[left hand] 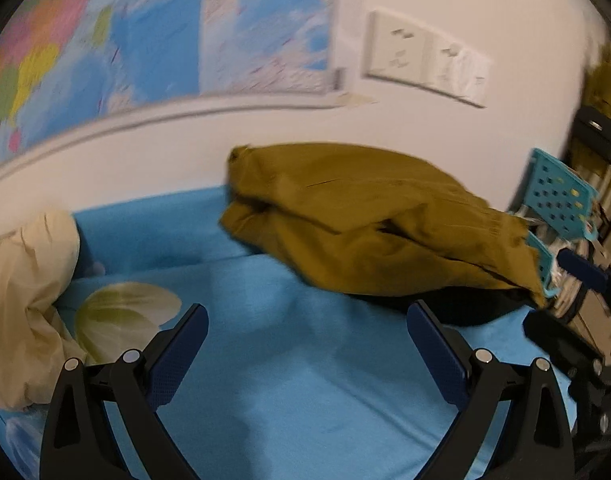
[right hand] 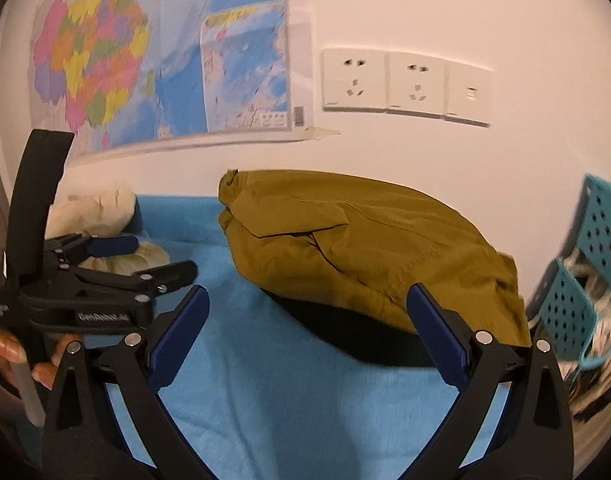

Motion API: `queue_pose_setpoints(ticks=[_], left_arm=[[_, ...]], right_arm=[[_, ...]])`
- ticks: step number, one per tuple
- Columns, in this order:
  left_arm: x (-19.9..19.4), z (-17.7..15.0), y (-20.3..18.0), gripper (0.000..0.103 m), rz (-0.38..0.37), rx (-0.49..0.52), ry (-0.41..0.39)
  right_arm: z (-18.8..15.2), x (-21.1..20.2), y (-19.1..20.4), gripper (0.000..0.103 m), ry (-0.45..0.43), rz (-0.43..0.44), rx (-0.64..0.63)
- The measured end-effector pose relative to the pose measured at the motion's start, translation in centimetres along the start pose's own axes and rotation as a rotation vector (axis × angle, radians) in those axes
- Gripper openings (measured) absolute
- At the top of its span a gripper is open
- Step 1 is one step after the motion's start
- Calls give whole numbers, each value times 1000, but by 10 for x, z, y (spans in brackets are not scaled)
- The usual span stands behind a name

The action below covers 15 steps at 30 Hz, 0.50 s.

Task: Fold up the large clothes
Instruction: 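Reach the right tool to the olive shirt and close on its fabric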

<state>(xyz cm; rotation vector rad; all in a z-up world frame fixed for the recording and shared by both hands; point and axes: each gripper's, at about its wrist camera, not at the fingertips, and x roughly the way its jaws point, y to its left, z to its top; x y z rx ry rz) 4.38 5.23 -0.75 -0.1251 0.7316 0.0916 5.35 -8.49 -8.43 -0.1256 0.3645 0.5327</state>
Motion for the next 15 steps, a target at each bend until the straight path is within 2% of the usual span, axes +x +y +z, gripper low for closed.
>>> queue_pose_setpoints(ticks=[5, 10, 12, 15], left_arm=[[25, 5, 12, 96, 47, 9, 27], [44, 7, 19, 96, 62, 10, 49], [52, 6, 21, 96, 61, 5, 64], [62, 7, 21, 96, 63, 7, 78]], right_arm=[[26, 60, 3, 97, 80, -26, -139], [40, 129, 6, 95, 177, -61, -276], [43, 148, 5, 88, 207, -59, -296], [51, 155, -2, 52, 213, -33, -307]])
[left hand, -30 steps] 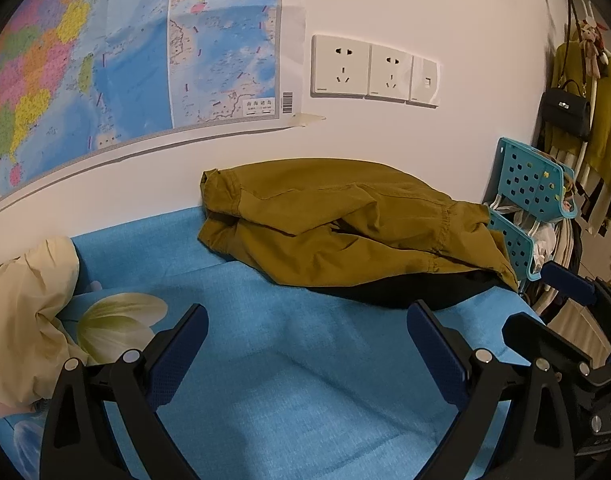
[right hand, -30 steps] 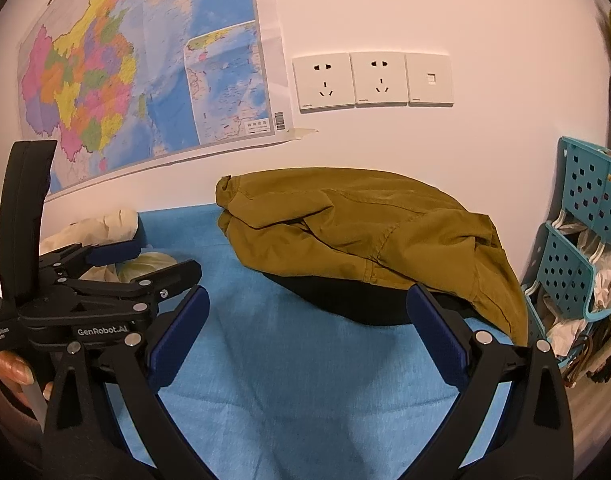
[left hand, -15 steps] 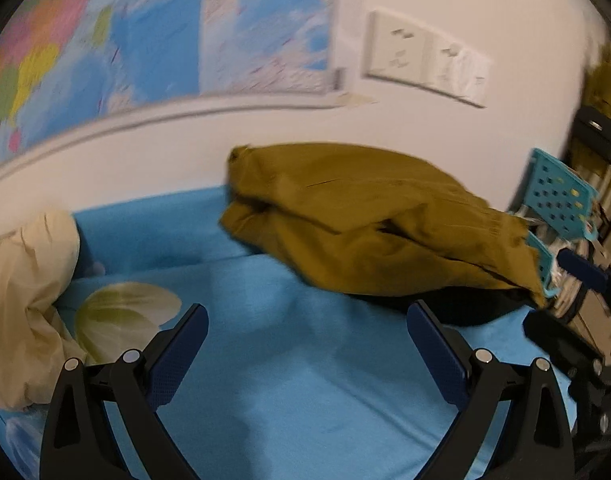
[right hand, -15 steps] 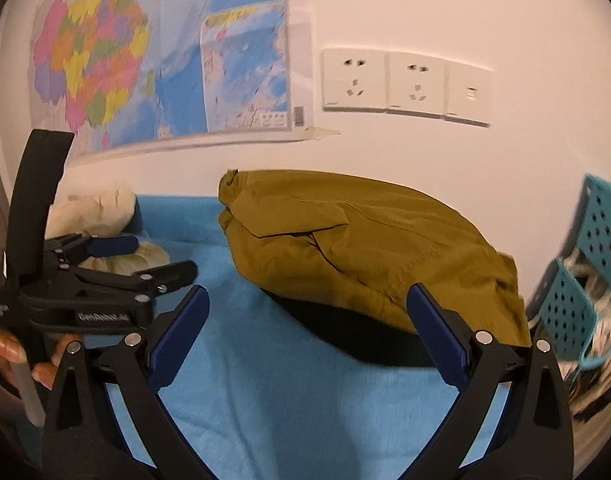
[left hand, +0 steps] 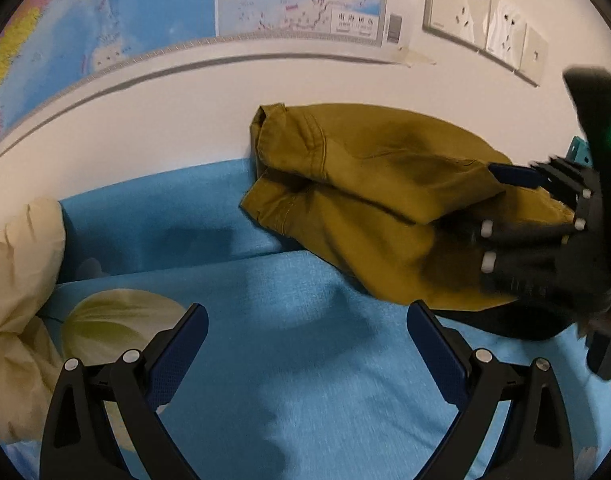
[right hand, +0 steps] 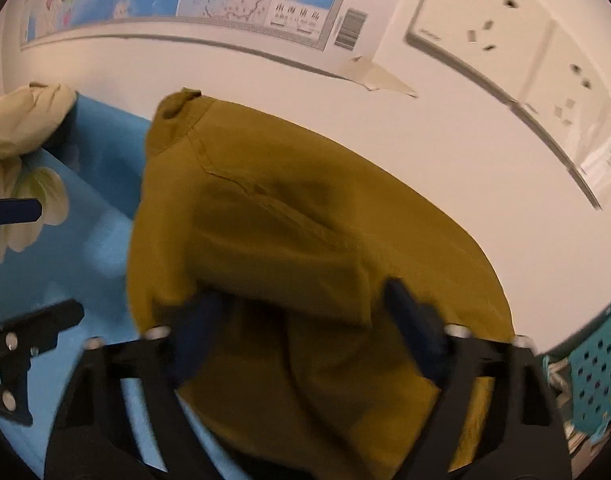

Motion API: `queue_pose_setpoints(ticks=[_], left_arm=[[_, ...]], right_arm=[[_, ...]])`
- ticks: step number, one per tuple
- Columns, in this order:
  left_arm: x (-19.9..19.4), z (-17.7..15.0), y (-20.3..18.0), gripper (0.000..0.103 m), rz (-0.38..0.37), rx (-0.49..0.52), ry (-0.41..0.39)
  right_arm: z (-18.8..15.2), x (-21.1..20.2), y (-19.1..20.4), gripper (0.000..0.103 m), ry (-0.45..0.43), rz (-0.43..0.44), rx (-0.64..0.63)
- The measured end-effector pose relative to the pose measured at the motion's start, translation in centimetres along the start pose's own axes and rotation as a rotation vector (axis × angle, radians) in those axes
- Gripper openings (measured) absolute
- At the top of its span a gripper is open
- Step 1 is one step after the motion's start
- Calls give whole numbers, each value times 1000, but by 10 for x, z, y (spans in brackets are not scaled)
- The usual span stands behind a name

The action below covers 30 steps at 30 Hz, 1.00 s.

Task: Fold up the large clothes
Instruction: 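Reach the right tool to the olive shirt and close on its fabric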

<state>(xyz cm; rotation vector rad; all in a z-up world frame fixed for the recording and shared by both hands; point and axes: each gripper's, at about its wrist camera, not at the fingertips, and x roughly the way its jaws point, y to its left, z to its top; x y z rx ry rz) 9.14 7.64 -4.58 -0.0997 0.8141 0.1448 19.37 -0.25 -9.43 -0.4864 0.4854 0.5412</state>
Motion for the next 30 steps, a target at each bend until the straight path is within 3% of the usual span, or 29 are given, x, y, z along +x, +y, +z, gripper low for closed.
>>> queue_pose_setpoints(ticks=[1, 2, 6, 7, 9, 11, 13, 16, 19, 21, 22, 24, 25, 30], left_arm=[[3, 0, 0, 96, -2, 2, 3], [6, 1, 0, 96, -2, 4, 6], [14, 4, 2, 96, -12, 6, 5], [16, 5, 2, 96, -14, 6, 7], [20, 7, 1, 96, -20, 5, 9], [24, 9, 1, 96, -21, 11, 9], [27, 9, 2, 96, -16, 18, 9], [31, 12, 7, 96, -23, 5, 18], [31, 10, 12, 96, -23, -7, 17], [32, 10, 16, 95, -8, -10, 16], [33, 9, 18, 95, -7, -13, 15], [35, 10, 22, 95, -20, -22, 21], [34, 9, 24, 95, -19, -24, 19], [26, 8, 32, 96, -73, -29, -18]], right_arm=[[1, -3, -5, 28, 3, 1, 11], [3, -9, -15, 12, 1, 21, 33], [1, -61, -76, 10, -109, 125, 216], [-1, -68, -87, 12, -112, 131, 244], [-3, -73, -92, 30, -88, 113, 232], [-3, -76, -81, 75, -73, 76, 152], [-4, -76, -53, 81, -72, 59, 4], [-13, -65, -8, 85, -65, -49, -230], [-10, -42, 20, 85, -47, -75, -341], [-2, -30, 23, 80, -60, -79, -340], [3, -24, 21, 72, -68, -74, -330], [12, -14, 11, 40, -27, -2, -278], [17, -12, 4, 6, -4, 25, -244], [43, -92, -76, 3, -164, 103, 18]])
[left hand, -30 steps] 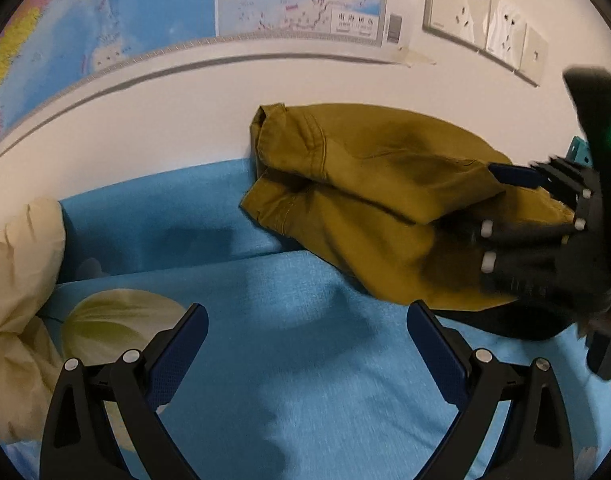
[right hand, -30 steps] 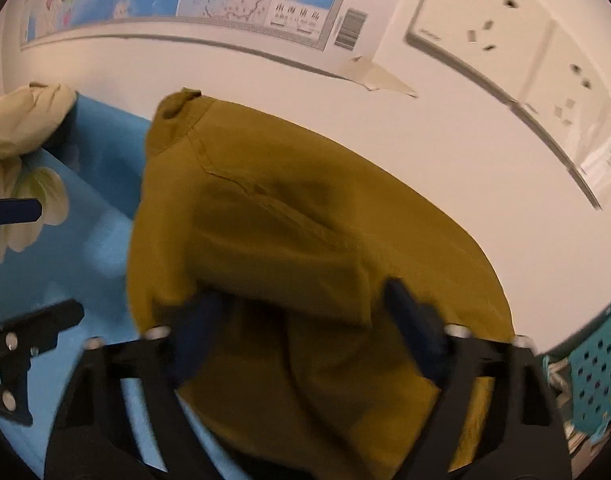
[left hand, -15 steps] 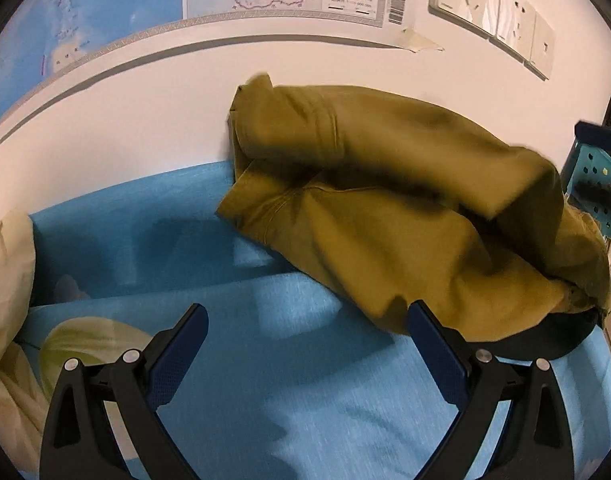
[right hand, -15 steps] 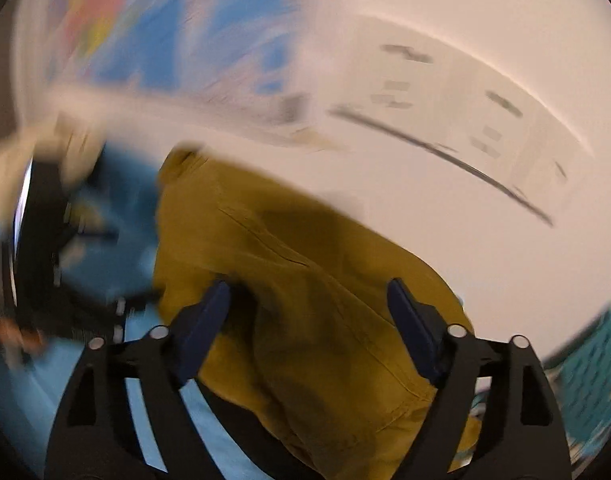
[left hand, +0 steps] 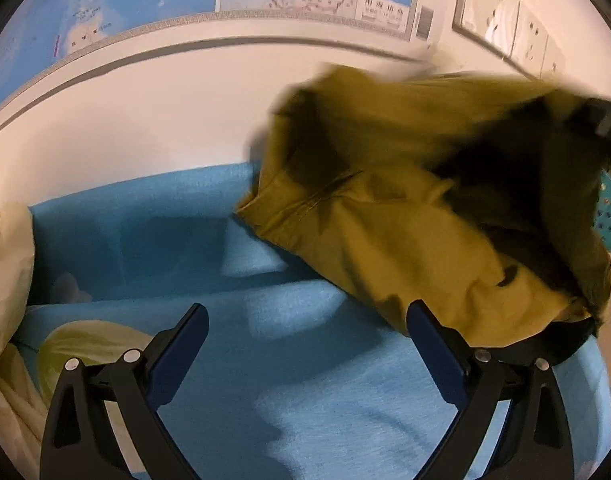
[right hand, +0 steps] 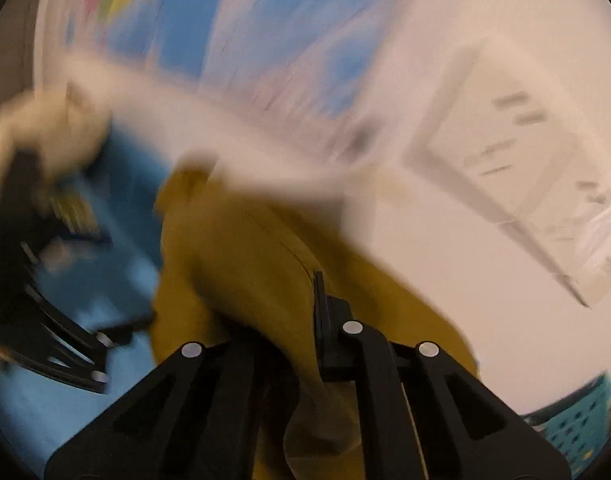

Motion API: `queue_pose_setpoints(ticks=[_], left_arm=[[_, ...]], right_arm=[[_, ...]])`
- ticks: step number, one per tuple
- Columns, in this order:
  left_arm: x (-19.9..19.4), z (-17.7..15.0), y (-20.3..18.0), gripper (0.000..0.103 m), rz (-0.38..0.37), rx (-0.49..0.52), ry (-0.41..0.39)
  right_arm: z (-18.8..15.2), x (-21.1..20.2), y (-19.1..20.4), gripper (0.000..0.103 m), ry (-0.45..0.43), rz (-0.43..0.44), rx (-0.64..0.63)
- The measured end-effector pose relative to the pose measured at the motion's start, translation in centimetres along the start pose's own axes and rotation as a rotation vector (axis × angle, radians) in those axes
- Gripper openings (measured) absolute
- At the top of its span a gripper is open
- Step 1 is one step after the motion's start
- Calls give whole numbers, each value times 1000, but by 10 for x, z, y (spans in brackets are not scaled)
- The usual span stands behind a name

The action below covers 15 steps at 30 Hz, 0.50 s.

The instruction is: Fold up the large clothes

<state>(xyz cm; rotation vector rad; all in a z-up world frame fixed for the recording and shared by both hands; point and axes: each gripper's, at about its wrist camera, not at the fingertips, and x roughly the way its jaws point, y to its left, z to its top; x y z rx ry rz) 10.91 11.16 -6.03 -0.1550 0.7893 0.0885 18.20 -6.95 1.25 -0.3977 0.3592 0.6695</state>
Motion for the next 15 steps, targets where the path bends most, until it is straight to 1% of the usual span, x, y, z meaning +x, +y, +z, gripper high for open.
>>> queue_pose_setpoints(ticks=[2, 3, 5, 6, 8, 9, 11, 12, 13, 14, 15], left_arm=[[-4, 1, 3, 96, -43, 0, -25], [-9, 1, 1, 96, -82, 10, -45], [-16, -3, -4, 96, -143, 48, -71], [-19, -3, -8, 96, -159, 68, -81], [-26, -5, -20, 96, -215, 109, -108], [-28, -6, -26, 96, -256, 125, -113], [-27, -2, -38, 96, -296, 167, -125], [-24, -2, -49, 96, -298, 201, -120], [-19, -1, -56, 96, -281, 222, -111], [-11, 0, -63, 95, -251, 243, -101], [-3, 3, -66, 82, -230, 249, -99]], right_arm=[[13, -32, -31, 3, -54, -7, 85], [15, -53, -52, 3, -78, -10, 144], [18, -81, -77, 3, -108, -18, 207], [16, -93, -85, 3, -124, -21, 236], [16, -109, -93, 3, -145, -10, 289], [14, -120, -100, 3, -160, -17, 304], [13, -132, -106, 3, -175, -24, 326], [11, -131, -100, 3, -184, -14, 341], [11, -125, -89, 3, -193, -9, 350], [9, -129, -91, 3, -201, -12, 353], [5, -138, -94, 3, -214, -20, 360]])
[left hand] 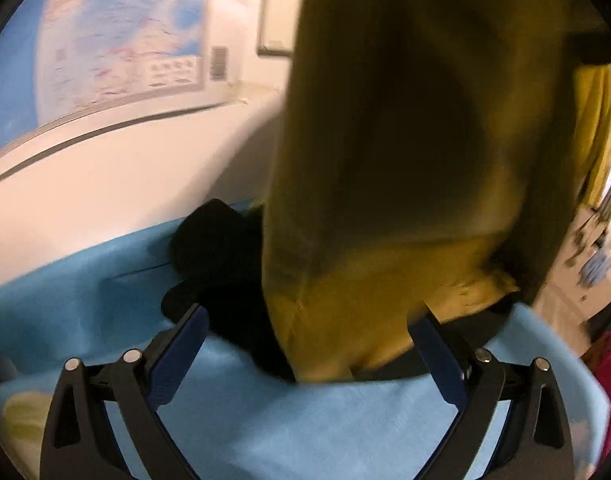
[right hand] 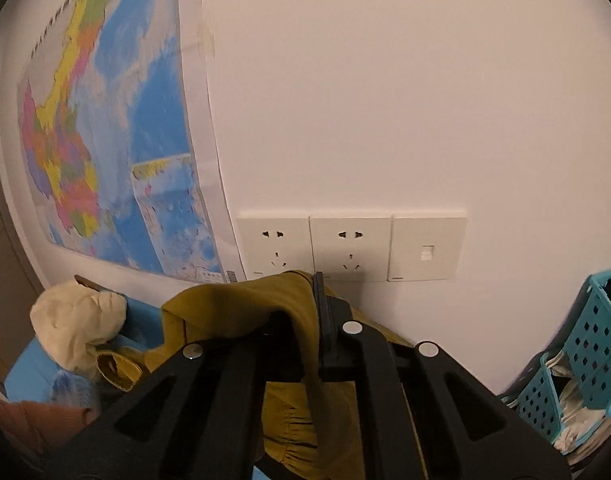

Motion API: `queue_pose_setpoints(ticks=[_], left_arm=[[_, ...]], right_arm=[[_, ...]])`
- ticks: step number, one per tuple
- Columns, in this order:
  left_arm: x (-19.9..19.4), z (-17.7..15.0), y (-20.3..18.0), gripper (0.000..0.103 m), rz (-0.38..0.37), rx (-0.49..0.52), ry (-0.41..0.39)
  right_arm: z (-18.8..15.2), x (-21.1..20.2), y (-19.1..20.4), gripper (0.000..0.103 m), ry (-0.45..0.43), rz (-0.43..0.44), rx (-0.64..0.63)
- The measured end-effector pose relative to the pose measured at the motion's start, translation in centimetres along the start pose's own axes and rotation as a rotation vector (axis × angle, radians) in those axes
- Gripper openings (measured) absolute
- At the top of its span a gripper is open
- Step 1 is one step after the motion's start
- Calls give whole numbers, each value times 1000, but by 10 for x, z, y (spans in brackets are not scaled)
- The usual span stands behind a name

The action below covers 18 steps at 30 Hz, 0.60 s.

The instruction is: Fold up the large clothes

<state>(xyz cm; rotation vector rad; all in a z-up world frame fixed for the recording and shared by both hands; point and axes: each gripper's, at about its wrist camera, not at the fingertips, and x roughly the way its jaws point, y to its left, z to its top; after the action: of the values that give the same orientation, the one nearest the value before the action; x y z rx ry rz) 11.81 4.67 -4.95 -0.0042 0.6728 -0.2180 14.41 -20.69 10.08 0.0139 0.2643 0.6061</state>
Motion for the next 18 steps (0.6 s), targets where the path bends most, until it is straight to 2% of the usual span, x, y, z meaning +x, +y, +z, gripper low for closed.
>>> queue_pose_setpoints(ticks=[1, 2, 3, 5, 7, 9, 12, 15, 18], left_arm=[[8, 4, 2, 49, 15, -9, 17], [14, 7, 7, 29, 4, -34, 42], [16, 13, 13, 11, -51, -75, 54], [2, 30, 20, 6, -95, -116, 6], [-24, 53, 16, 2, -137, -106, -72], [-64, 85, 4, 2, -147, -66, -195], [-122, 126, -13, 1, -181, -28, -331], [-186, 153, -28, 1, -210, -23, -477], [-251, 161, -32, 1, -199, -5, -599]], right_arm=[[1, -9, -4, 3, -15, -2, 8], [2, -14, -4, 3, -29, -11, 14], [1, -24, -8, 3, -39, -17, 25], [6, -51, -14, 3, -74, -51, 24], [14, -82, -14, 3, -117, -76, 12], [27, -116, -5, 3, -176, -107, -22], [48, -177, 12, 2, -274, -138, -69], [64, -249, 31, 2, -402, -136, -105], [71, -295, 51, 2, -458, -159, -140]])
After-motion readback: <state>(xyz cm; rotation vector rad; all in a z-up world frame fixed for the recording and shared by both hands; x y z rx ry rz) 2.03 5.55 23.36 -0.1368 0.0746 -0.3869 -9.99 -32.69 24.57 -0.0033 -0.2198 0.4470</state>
